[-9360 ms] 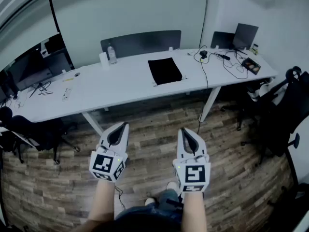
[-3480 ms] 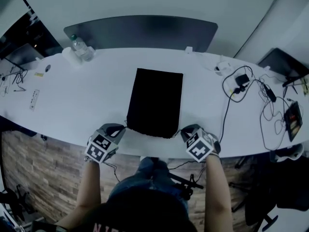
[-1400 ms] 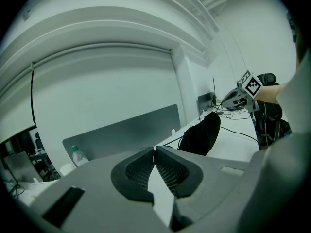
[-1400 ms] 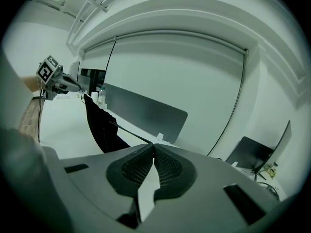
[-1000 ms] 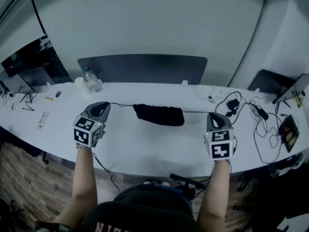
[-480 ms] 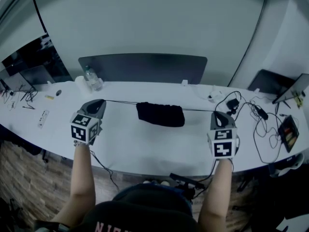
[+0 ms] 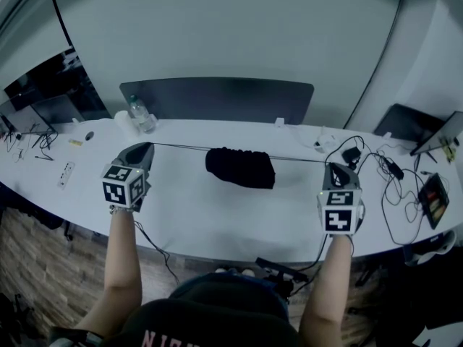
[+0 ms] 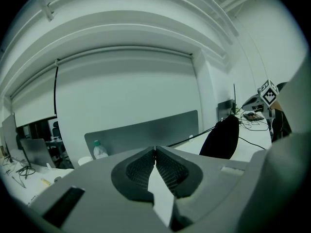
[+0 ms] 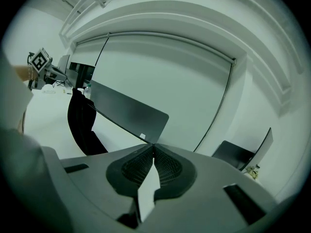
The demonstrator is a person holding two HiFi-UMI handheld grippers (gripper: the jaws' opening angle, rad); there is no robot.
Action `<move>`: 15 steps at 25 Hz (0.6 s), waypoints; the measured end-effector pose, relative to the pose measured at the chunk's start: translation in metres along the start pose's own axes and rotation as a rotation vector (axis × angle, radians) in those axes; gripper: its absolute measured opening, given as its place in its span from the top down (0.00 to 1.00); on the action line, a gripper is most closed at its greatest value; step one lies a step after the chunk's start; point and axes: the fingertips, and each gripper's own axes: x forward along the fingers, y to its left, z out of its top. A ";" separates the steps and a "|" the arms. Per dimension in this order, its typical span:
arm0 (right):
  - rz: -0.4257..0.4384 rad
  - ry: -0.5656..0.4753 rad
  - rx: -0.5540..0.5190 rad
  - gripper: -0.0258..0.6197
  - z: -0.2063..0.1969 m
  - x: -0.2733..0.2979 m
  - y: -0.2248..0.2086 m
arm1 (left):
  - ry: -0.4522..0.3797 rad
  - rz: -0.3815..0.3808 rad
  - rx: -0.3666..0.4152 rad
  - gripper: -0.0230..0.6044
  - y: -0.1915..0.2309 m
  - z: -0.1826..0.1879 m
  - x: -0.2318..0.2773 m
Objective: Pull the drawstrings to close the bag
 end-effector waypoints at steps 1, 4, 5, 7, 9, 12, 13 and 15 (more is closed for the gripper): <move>-0.017 0.003 -0.005 0.96 0.000 0.001 -0.002 | 0.001 0.013 0.004 0.94 0.002 0.001 0.001; -0.069 0.017 -0.019 0.96 -0.001 0.002 -0.010 | 0.007 0.054 0.012 0.94 0.008 0.001 0.002; -0.086 0.023 -0.019 0.96 -0.001 0.003 -0.012 | 0.010 0.067 0.009 0.94 0.011 0.001 0.003; -0.121 0.035 -0.019 0.96 -0.003 0.004 -0.017 | 0.019 0.092 0.006 0.94 0.015 -0.001 0.003; -0.154 0.046 -0.019 0.96 -0.004 0.004 -0.022 | 0.031 0.117 0.016 0.94 0.019 -0.002 0.004; -0.185 0.046 -0.024 0.96 -0.003 0.004 -0.028 | 0.044 0.153 0.019 0.94 0.024 -0.004 0.004; -0.196 0.045 -0.026 0.96 -0.003 0.004 -0.030 | 0.048 0.162 0.015 0.94 0.026 -0.004 0.004; -0.224 0.050 -0.026 0.96 -0.005 0.004 -0.036 | 0.059 0.178 0.019 0.94 0.029 -0.005 0.005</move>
